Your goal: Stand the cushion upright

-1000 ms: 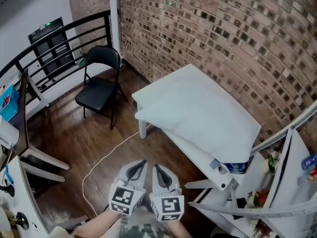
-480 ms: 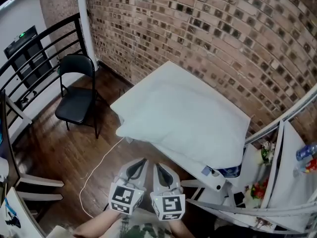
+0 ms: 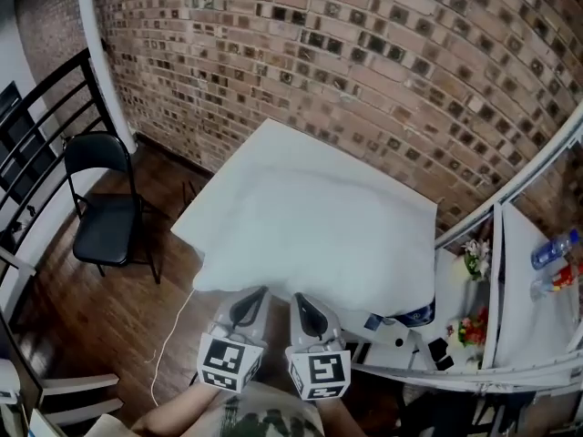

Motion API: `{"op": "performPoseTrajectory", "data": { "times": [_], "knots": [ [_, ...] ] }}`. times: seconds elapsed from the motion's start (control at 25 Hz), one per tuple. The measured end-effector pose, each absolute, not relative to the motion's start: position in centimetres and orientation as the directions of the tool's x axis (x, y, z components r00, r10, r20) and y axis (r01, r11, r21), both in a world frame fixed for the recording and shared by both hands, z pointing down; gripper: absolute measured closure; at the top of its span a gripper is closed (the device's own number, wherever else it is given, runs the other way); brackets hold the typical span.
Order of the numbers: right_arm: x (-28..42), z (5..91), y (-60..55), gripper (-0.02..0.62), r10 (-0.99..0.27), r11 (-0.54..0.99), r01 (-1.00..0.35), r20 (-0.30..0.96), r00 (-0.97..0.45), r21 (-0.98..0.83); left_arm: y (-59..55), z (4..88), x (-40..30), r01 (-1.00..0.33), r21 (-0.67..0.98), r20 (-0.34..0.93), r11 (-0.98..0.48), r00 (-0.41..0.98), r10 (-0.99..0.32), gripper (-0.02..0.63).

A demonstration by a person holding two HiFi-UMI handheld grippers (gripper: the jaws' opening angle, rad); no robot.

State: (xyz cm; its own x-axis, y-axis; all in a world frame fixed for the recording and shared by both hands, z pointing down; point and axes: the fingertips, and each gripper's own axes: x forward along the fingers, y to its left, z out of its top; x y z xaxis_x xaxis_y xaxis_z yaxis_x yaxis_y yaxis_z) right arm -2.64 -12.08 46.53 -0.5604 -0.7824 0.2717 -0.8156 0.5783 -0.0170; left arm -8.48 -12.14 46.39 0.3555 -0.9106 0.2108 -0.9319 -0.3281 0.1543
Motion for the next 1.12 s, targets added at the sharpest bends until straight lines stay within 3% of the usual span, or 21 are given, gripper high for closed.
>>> {"op": "performPoseTrajectory", "data": {
  "times": [0.76,1.12],
  "knots": [
    [1.1,43.1,-19.7,0.594,-0.874,0.407,-0.913,0.306,-0.378,0.032,-21.1,42.8,-8.8,-0.833,0.161,0.184,-0.530,0.553,-0.813,0.606],
    [5.3,42.5,-22.9,0.560,-0.860,0.415,-0.908,0.354,-0.368,0.064,-25.2,43.5,-10.8,-0.858,0.146,0.263,-0.492,0.513,-0.817,0.537]
  ]
}}
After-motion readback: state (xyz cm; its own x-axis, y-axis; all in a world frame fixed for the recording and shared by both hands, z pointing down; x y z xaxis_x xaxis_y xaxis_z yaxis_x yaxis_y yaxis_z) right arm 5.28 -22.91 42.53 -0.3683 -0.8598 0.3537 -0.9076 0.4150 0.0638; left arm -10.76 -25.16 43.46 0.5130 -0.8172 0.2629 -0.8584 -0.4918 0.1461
